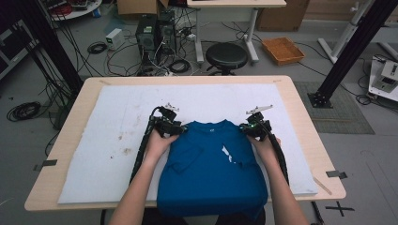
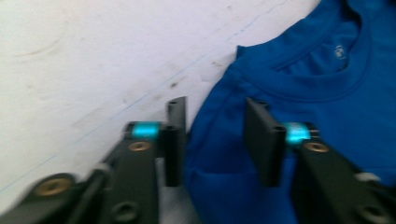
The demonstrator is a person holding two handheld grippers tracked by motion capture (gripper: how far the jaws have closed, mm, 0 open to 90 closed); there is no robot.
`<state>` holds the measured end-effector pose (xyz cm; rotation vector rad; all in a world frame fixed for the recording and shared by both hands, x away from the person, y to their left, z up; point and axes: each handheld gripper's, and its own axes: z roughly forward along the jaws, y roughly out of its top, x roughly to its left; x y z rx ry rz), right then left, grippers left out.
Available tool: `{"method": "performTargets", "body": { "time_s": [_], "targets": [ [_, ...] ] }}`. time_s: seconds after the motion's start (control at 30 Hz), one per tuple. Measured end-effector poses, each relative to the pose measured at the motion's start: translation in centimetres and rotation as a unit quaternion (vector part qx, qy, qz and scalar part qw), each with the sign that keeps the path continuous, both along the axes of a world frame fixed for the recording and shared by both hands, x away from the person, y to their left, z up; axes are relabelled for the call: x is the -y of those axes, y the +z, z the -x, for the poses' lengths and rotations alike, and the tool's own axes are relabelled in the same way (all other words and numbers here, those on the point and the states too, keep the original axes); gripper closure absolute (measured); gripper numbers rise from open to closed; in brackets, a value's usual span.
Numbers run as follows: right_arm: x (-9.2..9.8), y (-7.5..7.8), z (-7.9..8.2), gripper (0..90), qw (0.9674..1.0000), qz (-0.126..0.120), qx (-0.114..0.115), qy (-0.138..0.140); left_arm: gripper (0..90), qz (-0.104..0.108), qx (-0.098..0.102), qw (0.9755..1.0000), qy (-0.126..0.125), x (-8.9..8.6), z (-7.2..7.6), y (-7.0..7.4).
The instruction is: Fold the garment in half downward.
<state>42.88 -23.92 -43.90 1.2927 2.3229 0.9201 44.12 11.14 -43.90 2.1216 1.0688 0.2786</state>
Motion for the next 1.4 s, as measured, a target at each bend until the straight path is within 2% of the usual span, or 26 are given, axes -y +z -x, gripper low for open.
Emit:
{"method": "performTargets", "body": {
  "time_s": [0.03, 0.1, 0.13, 0.17, 0.2, 0.23, 0.3, 0.43, 0.47, 0.53, 0.57, 0.6, 0.63, 0.73, 0.8, 0.93, 1.0, 1.1, 1.13, 1.23, 1.27, 1.4],
  "targets": [
    [0.1, 0.1, 0.0, 88.7, 1.0000, -0.002, 0.000, -0.001, 72.7, 0.000, 0.000, 1.0000, 0.002, -0.1, 0.0, 0.0],
    [0.3, 0.3, 0.1, 88.2, 0.9999, -0.010, 0.007, -0.002, 73.1, 0.002, 0.002, 1.0000, 0.007, -0.3, -0.1, 0.0],
    [0.4, 0.5, 0.1, 84.5, 0.9998, -0.018, 0.009, -0.006, 69.9, -0.001, 0.009, 0.9999, 0.010, -0.3, -0.1, 0.1],
    [0.5, 0.6, 0.1, 79.4, 0.9995, -0.022, 0.020, -0.010, 64.5, -0.002, 0.015, 0.9998, 0.011, -0.2, -0.1, 0.2],
    [0.5, 0.8, 0.1, 74.6, 0.9991, -0.030, 0.026, -0.015, 60.5, 0.006, 0.020, 0.9997, 0.011, -0.1, -0.1, 0.2],
    [0.5, 0.9, 0.0, 70.4, 0.9988, -0.038, 0.026, -0.016, 59.9, 0.010, 0.023, 0.9997, 0.004, 0.0, -0.1, 0.2],
    [0.3, 1.0, -0.3, 69.6, 0.9986, -0.046, 0.022, -0.014, 57.4, 0.007, 0.029, 0.9996, -0.001, 0.4, -0.2, 0.1],
    [-1.1, 0.7, -0.9, 67.0, 0.9987, -0.048, 0.016, -0.001, 59.6, 0.001, 0.019, 0.9998, -0.008, 0.6, -0.3, -0.3],
    [-1.5, 0.5, -1.1, 66.5, 0.9992, -0.038, 0.012, 0.002, 60.3, 0.001, 0.018, 0.9998, -0.007, 0.6, -0.3, -0.3],
    [-2.2, 0.1, -1.3, 67.6, 0.9996, -0.026, 0.000, 0.012, 61.6, -0.007, 0.021, 0.9997, -0.005, 0.8, -0.2, -0.3],
    [-2.4, -0.2, -1.4, 72.3, 0.9997, -0.019, -0.006, 0.013, 63.3, -0.016, 0.026, 0.9995, -0.006, 0.9, -0.1, -0.2],
    [-2.6, -0.3, -1.3, 80.1, 0.9999, -0.012, 0.001, 0.011, 66.2, -0.024, 0.030, 0.9992, -0.010, 1.1, 0.1, -0.2],
    [-2.7, -0.3, -1.3, 86.3, 0.9998, -0.013, 0.002, 0.016, 71.1, -0.024, 0.029, 0.9991, -0.018, 1.2, 0.1, -0.1],
    [-2.7, -0.1, -1.2, 88.2, 0.9997, -0.015, 0.000, 0.021, 84.9, -0.022, 0.032, 0.9988, -0.029, 1.6, 0.3, -0.2],
    [-2.6, 0.0, -1.2, 88.3, 0.9996, -0.021, 0.003, 0.019, 86.2, -0.021, 0.037, 0.9987, -0.030, 1.7, 0.2, -0.2],
    [-2.1, 0.3, -1.6, 88.4, 0.9989, -0.044, 0.010, 0.014, 86.7, 0.009, 0.040, 0.9990, -0.017, 0.9, -0.2, -0.2],
    [-1.9, 0.5, -1.9, 88.4, 0.9983, -0.053, 0.018, 0.012, 86.8, 0.024, 0.048, 0.9985, -0.009, 0.3, -0.5, 0.0],
    [-1.6, 1.0, -2.6, 88.4, 0.9962, -0.083, 0.025, 0.003, 86.9, 0.035, 0.047, 0.9983, 0.000, -0.2, -1.3, 0.4],
    [-1.6, 1.0, -2.6, 88.4, 0.9962, -0.083, 0.025, 0.003, 86.8, 0.040, 0.051, 0.9979, 0.000, -0.3, -1.5, 0.6],
    [-1.7, 1.8, -2.8, 88.4, 0.9960, -0.083, 0.034, 0.004, 86.9, 0.049, 0.063, 0.9968, -0.004, -0.3, -1.6, 1.6],
    [-1.6, 2.5, -2.6, 88.4, 0.9954, -0.084, 0.045, 0.007, 86.9, 0.055, 0.071, 0.9959, -0.009, -0.3, -1.4, 1.9],
    [-1.4, 3.6, -1.6, 88.4, 0.9933, -0.101, 0.056, 0.008, 86.8, 0.067, 0.090, 0.9932, -0.032, -0.4, 0.1, 3.7]
  ]
}}
